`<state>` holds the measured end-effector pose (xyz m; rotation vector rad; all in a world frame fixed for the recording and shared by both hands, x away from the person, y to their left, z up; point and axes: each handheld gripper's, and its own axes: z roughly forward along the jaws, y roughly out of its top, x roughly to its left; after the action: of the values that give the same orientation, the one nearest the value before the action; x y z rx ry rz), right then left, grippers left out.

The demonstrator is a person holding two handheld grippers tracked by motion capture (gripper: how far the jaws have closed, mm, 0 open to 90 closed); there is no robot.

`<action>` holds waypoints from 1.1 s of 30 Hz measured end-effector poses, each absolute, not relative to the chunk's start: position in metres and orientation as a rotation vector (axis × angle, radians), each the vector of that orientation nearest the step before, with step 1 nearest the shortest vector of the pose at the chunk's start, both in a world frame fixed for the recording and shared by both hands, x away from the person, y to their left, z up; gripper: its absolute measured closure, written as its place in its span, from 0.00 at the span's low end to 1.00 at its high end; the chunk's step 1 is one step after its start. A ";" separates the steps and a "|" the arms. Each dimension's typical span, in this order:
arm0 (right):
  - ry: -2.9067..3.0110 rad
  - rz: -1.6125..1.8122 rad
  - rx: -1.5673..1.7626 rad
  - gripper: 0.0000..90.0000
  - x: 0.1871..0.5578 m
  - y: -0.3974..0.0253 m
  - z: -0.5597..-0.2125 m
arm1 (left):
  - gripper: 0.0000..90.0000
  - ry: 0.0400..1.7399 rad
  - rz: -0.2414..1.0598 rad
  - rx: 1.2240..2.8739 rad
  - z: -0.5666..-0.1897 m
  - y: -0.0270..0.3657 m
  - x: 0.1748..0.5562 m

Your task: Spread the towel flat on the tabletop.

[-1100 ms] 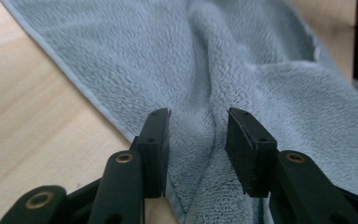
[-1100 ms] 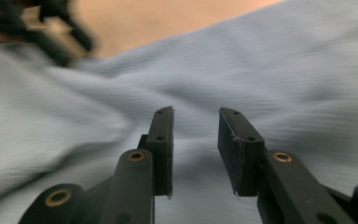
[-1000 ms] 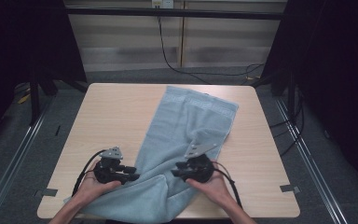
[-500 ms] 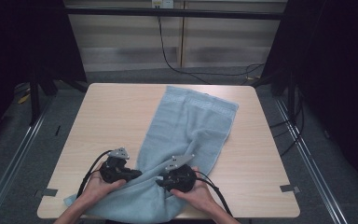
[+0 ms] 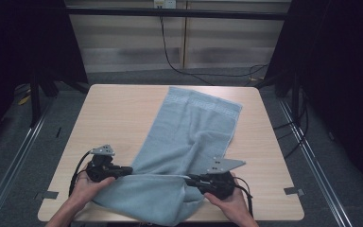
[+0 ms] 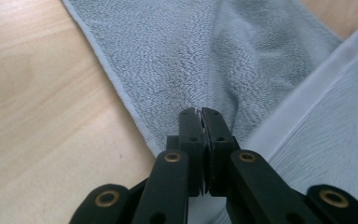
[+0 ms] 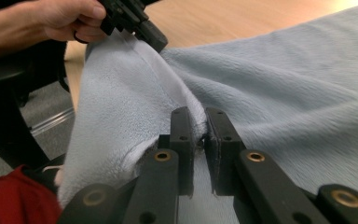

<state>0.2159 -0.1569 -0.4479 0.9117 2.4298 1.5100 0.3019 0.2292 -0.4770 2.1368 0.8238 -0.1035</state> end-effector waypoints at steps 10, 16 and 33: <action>2.350 1.490 0.970 0.91 0.168 -0.212 -0.434 | 0.98 0.774 -0.134 2.174 -0.477 0.226 0.266; 2.372 1.478 1.001 0.91 0.142 -0.227 -0.444 | 0.89 0.825 -0.142 2.104 -0.477 0.232 0.274; 2.325 1.439 1.119 0.91 0.153 -0.240 -0.460 | 0.73 0.632 -0.207 2.153 -0.483 0.236 0.236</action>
<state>0.1527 -0.2395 -0.4603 1.1187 2.3254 1.4386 0.2362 0.2358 -0.4834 2.1535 0.6321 -0.2072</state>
